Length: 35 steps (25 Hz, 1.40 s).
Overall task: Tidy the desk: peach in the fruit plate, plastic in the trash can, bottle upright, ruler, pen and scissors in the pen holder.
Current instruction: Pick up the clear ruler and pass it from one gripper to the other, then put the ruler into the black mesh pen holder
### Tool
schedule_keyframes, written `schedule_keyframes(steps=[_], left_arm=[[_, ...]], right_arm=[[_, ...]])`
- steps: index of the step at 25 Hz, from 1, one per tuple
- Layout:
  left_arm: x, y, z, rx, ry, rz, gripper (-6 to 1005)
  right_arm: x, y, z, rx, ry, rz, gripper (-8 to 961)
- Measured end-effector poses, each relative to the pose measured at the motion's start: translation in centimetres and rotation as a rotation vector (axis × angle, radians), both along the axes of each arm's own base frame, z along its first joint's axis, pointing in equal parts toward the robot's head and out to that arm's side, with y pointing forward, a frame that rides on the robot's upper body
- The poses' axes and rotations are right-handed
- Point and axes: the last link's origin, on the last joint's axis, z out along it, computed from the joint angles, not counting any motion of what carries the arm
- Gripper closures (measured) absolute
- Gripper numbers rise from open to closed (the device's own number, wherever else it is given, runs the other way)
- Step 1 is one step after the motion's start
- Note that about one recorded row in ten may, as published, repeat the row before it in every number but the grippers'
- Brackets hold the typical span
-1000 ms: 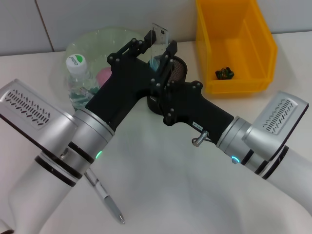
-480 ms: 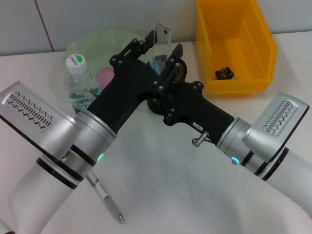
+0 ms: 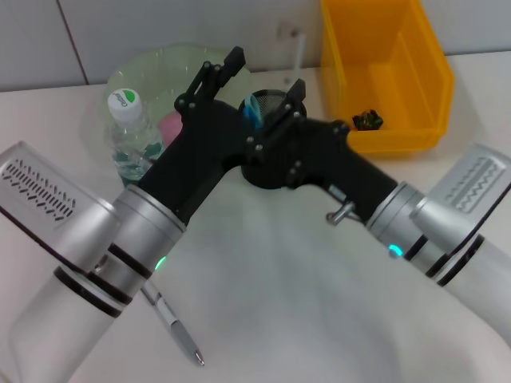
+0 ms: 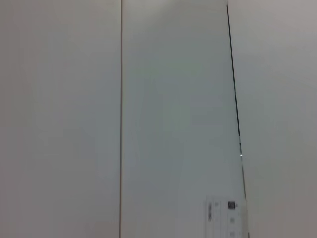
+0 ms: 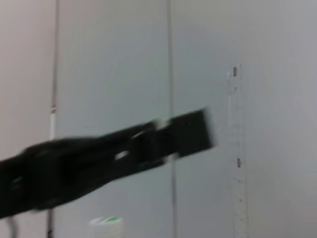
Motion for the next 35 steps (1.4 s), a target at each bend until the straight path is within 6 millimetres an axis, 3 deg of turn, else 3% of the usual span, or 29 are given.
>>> schedule_keyframes(steps=[3,12,23,35], left_arm=[[-0.5,-0.4,-0.1,-0.008,0.002,0.012,188],[-0.9,-0.9,-0.3,-0.022,0.001,0.019,187],[-0.7,-1.3,-0.4,-0.03,-0.008,0.004,186],[-0.9,-1.8,0.1,-0.01,-0.034,-0.011,186]], right_arm=[[0.5,0.8,1.2,0.064,0.009,-0.017,943],[0.6,2.9,2.0,0.101,-0.01,-0.072,943],[-0.3,5.9,0.4,0.027,-0.13,-0.146,943],[0.6,6.3,-0.1,0.002,-0.182,-0.2,942]])
